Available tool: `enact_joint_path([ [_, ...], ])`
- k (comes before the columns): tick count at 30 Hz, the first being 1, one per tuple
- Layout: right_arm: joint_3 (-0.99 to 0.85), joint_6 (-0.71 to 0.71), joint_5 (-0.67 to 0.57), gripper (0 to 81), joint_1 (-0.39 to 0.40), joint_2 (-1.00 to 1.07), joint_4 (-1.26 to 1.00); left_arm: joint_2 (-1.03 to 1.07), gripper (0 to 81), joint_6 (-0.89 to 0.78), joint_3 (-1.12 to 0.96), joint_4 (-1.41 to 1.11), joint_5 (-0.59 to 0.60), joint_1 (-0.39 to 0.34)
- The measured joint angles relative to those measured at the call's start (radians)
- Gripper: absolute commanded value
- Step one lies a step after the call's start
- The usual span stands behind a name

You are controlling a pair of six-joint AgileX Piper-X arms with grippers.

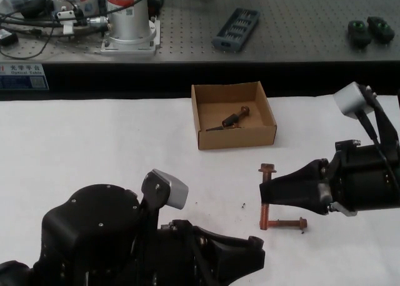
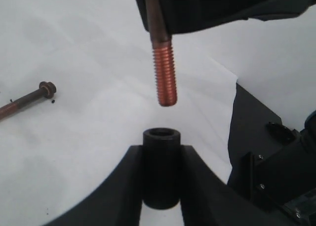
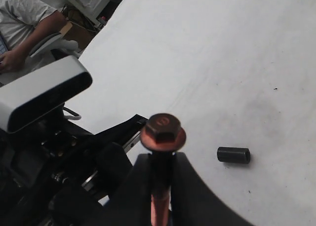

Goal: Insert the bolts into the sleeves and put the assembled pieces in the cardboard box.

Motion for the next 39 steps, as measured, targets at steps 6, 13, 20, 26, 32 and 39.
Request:
enact_joint_path([
  [6,0.039,0.011,-0.027,6.4,0.000,0.000,-0.014,0.000,12.5,-0.014,0.000,-0.019,0.000,0.000],
  [13,0.056,0.030,-0.036,6.4,0.000,0.000,-0.038,0.003,12.5,-0.021,0.000,-0.008,0.063,0.000],
  [20,0.056,0.036,-0.039,6.4,0.000,0.000,-0.044,0.003,12.5,-0.022,0.000,-0.016,0.094,0.000],
  [26,0.057,0.056,-0.039,6.4,0.000,0.000,-0.064,0.003,12.5,-0.031,-0.023,-0.017,0.099,0.000],
  [32,0.057,0.059,-0.015,5.4,0.055,0.000,-0.090,0.003,12.5,-0.033,-0.030,0.009,0.093,0.000],
  [39,0.061,0.060,-0.011,2.0,0.063,0.000,-0.083,0.003,12.5,-0.033,-0.039,0.078,0.074,0.000],
])
